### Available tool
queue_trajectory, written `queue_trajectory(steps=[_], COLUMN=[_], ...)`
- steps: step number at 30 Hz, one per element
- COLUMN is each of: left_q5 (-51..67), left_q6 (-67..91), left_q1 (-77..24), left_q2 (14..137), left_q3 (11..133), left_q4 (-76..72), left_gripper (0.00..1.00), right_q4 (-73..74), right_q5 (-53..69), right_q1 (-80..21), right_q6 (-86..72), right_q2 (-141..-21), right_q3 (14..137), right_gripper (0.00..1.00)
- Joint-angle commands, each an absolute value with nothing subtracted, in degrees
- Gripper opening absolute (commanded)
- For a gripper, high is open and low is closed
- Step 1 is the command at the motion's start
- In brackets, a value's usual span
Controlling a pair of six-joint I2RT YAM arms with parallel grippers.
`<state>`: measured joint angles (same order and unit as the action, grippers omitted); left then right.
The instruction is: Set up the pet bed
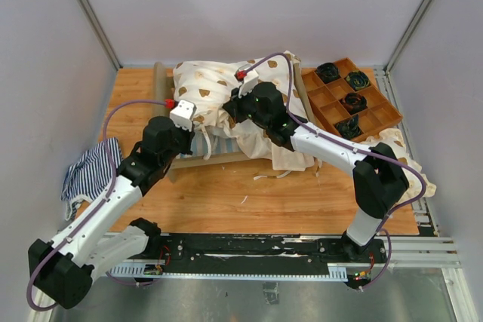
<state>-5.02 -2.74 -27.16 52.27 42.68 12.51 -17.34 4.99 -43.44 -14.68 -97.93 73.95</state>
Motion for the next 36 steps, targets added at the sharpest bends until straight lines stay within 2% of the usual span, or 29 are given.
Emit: queue_trajectory(steps=[1,3,7,9,16,20,23,27,36], left_q5=[-19.6,-23.0,-22.4,-23.5,-25.0,-22.2,-18.8,-23.5,-17.8], left_q6=[1.4,3.5,6.3,7.5,9.5,13.1,15.6,18.9,25.8], left_q1=[-27.4,-27.4,-27.4,-27.4,-27.3,-27.3,-27.3,-27.2,-22.6], left_q2=[49.8,47.9,44.4,44.1,44.2,43.5,42.4,43.3,42.0], left_q3=[44.6,44.1,41.0,40.1,38.4,37.9,36.2,35.9,36.6], left_q4=[16.1,17.6,18.2,18.8,18.4,17.8,16.4,17.9,19.7], left_gripper=[0.0,0.0,0.0,0.0,0.0,0.0,0.0,0.01,0.0], right_q4=[-19.4,-19.2,-18.0,-16.1,-13.4,-17.4,-20.4,-23.9,-41.6], right_q5=[7.7,9.8,12.3,13.5,15.4,17.1,18.8,18.8,21.2], right_q1=[-42.2,-42.3,-42.2,-42.2,-43.0,-44.9,-47.5,-53.6,-62.6], right_q6=[-15.6,-15.5,-15.5,-15.2,-12.4,-6.7,-0.4,6.5,20.3], right_q2=[-97.2,-97.3,-97.3,-97.0,-90.6,-85.3,-83.4,-83.7,-93.4], right_q3=[73.7,73.4,73.8,74.5,71.0,65.3,61.6,58.2,52.9], right_gripper=[0.0,0.0,0.01,0.06,0.35,0.42,0.45,0.45,0.47])
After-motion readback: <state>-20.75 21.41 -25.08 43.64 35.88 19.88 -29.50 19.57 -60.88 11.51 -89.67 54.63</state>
